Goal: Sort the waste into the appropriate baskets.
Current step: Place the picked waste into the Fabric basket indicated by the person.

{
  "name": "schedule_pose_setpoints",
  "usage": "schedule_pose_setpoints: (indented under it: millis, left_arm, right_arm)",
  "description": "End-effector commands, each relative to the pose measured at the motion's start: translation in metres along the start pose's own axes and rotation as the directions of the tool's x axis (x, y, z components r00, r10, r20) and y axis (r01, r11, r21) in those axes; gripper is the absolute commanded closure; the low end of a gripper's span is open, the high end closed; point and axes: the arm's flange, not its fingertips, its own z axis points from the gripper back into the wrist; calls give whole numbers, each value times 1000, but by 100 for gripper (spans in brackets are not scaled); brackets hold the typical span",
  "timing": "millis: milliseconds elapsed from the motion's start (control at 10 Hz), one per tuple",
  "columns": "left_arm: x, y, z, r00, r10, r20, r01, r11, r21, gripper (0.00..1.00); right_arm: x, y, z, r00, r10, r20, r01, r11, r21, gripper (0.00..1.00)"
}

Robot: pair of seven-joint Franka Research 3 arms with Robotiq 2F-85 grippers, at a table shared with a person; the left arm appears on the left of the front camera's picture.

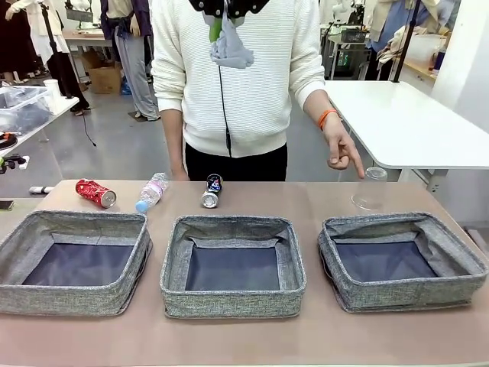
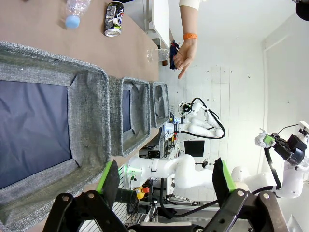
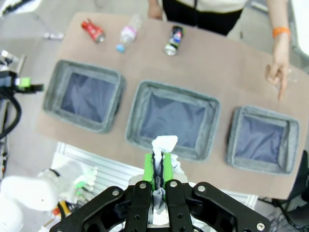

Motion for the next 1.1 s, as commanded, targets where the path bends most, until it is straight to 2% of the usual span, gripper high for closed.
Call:
schedule_pose_setpoints:
  millis: [0, 100, 200, 400, 600, 700, 900, 1000]
  left_arm:
    - [-1, -1, 0, 1000, -19, -3, 19, 1000, -12, 0]
    - [-1, -1, 0, 1000, -19, -3, 19, 1000, -12, 0]
    - [-1, -1, 0, 1000, -19, -3, 19, 1000, -12, 0]
    - [-1, -1, 0, 1000, -19, -3, 19, 1000, -12, 0]
    - [-1, -1, 0, 1000, -19, -3, 19, 1000, -12, 0]
    - [-1, -1, 0, 1000, -19, -3, 19, 1000, -12, 0]
    - [-1, -1, 0, 1000, -19, -3, 19, 1000, -12, 0]
    - [-1, -1, 0, 1000, -19, -3, 19, 1000, -12, 0]
  right_arm:
    - [4, -67, -38, 994, 18, -108, -10, 997, 81, 93]
    - [3, -119, -69, 981, -61, -182, 81, 991, 108, 93]
    - [-7, -177, -105, 967, -136, -217, 159, 983, 93, 93]
    - [-30, -258, -150, 931, -249, -267, 276, 959, 66, 93]
    - [-49, -321, -184, 887, -350, -300, 390, 917, 82, 93]
    - [-64, -353, -210, 882, -395, -258, 423, 904, 62, 93]
    - [-83, -386, -250, 828, -519, -213, 539, 841, 46, 93]
    - [-89, -395, -264, 801, -556, -223, 580, 813, 53, 93]
